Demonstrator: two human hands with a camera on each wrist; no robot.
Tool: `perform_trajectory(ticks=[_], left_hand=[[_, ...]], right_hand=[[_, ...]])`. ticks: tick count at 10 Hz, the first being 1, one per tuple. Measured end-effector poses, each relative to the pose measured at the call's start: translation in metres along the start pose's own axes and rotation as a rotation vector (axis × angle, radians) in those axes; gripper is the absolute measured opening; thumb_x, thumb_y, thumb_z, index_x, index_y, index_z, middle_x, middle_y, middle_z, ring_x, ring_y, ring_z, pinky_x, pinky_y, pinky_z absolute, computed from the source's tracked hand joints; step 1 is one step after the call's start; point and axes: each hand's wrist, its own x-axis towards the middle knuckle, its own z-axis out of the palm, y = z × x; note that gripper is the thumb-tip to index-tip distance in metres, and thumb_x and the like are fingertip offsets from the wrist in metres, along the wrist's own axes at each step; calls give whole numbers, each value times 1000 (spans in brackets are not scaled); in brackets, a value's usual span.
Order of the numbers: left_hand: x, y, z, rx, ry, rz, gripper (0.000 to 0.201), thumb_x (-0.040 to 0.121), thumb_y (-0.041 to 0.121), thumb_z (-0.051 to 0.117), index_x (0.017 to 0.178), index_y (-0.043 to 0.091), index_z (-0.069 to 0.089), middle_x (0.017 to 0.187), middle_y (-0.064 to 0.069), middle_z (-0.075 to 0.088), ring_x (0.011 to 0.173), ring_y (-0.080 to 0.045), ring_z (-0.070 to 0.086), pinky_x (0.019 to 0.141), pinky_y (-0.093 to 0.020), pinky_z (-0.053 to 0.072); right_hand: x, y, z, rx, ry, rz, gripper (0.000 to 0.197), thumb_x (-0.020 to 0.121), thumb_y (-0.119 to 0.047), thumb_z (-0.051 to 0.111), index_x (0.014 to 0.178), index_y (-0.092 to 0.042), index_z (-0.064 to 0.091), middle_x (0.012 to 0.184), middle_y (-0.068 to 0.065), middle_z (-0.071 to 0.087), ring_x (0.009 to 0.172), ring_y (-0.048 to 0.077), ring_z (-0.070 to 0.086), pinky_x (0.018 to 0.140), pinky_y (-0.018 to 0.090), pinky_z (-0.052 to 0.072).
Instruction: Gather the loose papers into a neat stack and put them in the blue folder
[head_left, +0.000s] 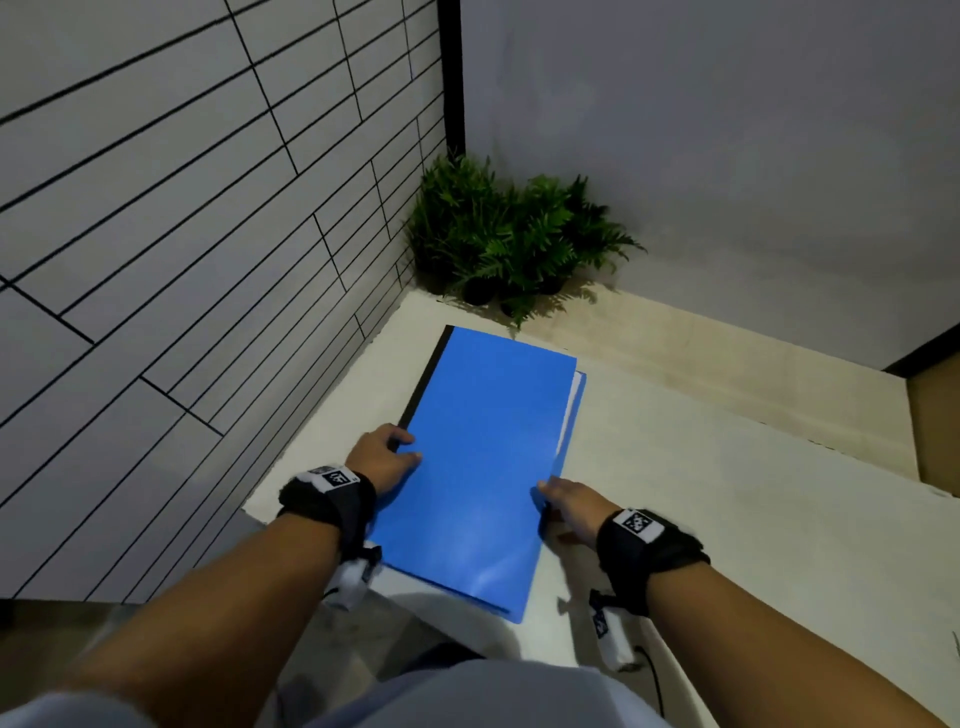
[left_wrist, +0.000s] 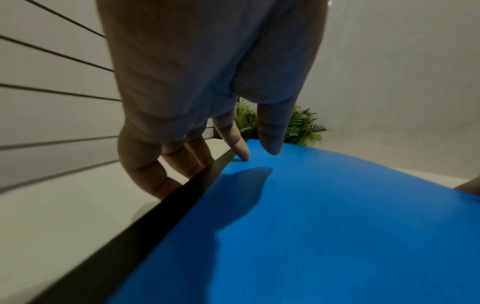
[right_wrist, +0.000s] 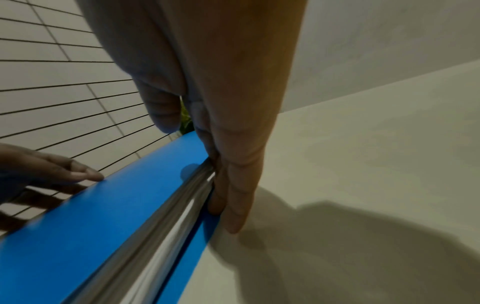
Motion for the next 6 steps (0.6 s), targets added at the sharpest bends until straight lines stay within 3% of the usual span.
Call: perform_trajectory(ticks=[1,2,3,4,5,6], left_hand=[[18,-10,-38,67,61,-4,37,83,20,75,117,14,62,134,-13,59,122,-29,57,100,-33,45],[36,-19,-62,101,77,-6,42,83,13,73,124,13,61,139,-11,57,127,-29,55,102,-30,42],[49,-27,-71,123,81,-16,43,82,11,72,124,14,61,139,-10,55,127,-29,54,100,-29,41],[50,-32,-69,150,56,-15,45,81,18,73,124,16,61,138,-10,56,125,-29,56,102,-32,44],[51,-23,-64,293,146,47,54,77,34,72,127,16,60,138,-12,54,125,-32,53,105,-40,45],[21,0,-43,152,171,301,41,80,25,73,120,21,62,127,-3,56,120,-26,55,103,-39,45]], right_hand=[[17,-28,27,-45,-84,-35,33,102,-24,40,117,1,56,124,17,56,113,31,54,93,34,42],[25,-52,47,-43,-133,-52,15,99,-17,44,93,-8,53,88,6,54,77,20,51,73,28,37],[35,-61,56,-71,-151,-48,9,97,-17,46,95,-12,53,92,7,55,81,20,51,73,28,39],[30,-64,48,-91,-165,-35,18,98,-19,45,111,-11,53,100,6,57,83,16,53,74,30,42],[17,-63,25,-166,-113,-52,53,98,-25,47,148,-12,32,141,4,49,120,20,53,98,33,43],[-24,-82,-19,-150,-16,-238,56,96,-30,52,148,-22,33,145,-4,47,122,16,54,102,31,44]])
